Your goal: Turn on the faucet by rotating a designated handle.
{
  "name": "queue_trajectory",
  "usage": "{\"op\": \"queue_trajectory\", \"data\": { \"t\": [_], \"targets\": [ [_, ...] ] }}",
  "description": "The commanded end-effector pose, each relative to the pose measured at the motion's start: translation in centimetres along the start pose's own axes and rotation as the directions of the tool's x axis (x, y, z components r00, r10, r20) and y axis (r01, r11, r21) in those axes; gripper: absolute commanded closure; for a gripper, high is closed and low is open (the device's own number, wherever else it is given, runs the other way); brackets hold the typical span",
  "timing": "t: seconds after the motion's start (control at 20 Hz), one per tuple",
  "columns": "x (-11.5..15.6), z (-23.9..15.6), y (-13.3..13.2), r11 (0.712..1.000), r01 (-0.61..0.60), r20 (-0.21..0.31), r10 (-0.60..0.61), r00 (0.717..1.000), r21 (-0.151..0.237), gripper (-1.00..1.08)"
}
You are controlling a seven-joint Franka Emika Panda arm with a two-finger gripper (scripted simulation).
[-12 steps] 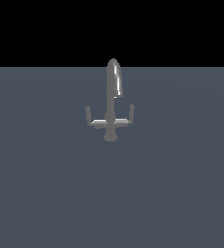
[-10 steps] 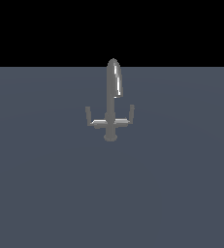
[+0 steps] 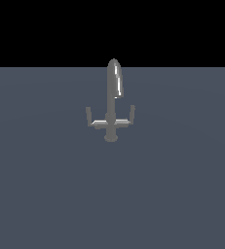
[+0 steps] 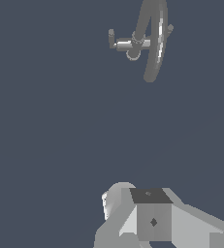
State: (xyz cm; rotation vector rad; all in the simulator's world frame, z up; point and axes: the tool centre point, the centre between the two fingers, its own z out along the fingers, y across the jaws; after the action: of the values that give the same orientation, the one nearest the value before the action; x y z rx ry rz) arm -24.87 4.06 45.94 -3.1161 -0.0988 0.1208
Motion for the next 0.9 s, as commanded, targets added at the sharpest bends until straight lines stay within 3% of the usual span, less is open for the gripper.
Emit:
{"op": "queue_trajectory", "data": {
  "t": [0.0,0.45,0.85],
  "targets": [
    [0.0,0.0,-0.1,1.0,0.0,-0.001,0.0,1.0,0.002,1.08],
    [0.6,0.2,0.2,0.998,0.059,0.021,-0.059,0.998,-0.026,1.08],
    [1.9,0.6,0.9,0.974,0.209,0.087,-0.202,0.975,-0.084,1.08]
  ]
}}
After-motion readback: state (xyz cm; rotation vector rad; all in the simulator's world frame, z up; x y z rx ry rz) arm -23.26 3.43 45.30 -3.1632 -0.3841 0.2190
